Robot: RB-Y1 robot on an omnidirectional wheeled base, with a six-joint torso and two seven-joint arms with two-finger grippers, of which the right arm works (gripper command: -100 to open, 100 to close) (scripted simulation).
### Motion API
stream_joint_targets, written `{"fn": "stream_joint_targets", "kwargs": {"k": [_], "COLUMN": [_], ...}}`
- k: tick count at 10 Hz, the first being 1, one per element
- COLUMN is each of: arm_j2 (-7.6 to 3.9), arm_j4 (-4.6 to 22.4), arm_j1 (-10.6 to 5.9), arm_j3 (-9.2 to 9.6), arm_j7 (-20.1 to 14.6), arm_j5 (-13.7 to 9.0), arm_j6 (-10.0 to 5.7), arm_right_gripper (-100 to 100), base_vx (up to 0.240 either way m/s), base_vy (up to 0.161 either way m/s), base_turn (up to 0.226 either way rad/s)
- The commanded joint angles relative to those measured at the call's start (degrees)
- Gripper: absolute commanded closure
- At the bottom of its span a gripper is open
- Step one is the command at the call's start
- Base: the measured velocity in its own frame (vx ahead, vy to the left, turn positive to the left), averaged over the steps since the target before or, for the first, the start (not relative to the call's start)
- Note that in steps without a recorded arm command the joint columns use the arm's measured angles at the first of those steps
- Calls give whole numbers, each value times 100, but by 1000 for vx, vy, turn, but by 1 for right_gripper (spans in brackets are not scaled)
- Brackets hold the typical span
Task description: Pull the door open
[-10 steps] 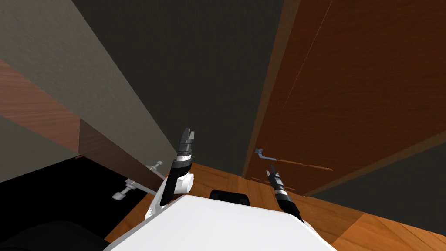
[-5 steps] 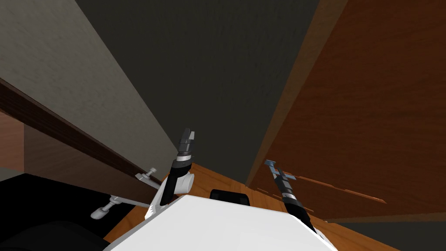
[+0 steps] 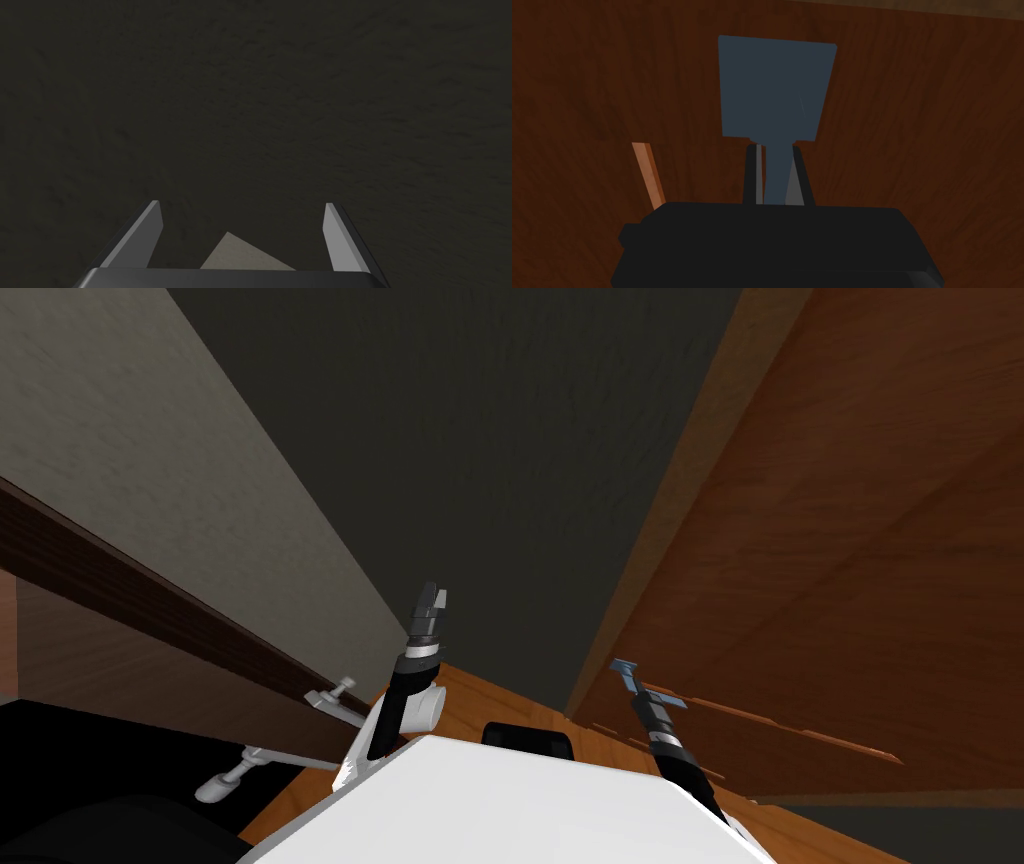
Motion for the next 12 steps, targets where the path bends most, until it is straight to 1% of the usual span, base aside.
{"fn": "stream_joint_targets", "kwargs": {"k": [1, 3, 4, 5, 7, 10, 11, 12], "arm_j2": [-4, -4, -60, -78, -160, -294, -352, -383], "arm_j4": [-11, -11, 24, 30, 60, 109, 131, 142], "arm_j1": [-8, -8, 68, 86, 171, 309, 369, 401], "arm_j3": [-4, -4, 61, 77, 149, 268, 319, 346], "arm_j7": [-1, -1, -79, -101, -202, -366, -438, -475], "arm_j5": [-2, -2, 25, 32, 63, 112, 134, 145], "arm_j6": [-11, -11, -114, -146, -296, -540, -646, -702], "arm_right_gripper": [100, 100, 100, 100, 100, 100, 100, 100], "base_vx": [-10, 0, -127, -168, -181, -215, -236, -226], "base_vy": [-1, 0, -25, -55, -42, -39, -48, -47], "base_turn": [6, 0, 139, 137, 120, 128, 177, 146]}}
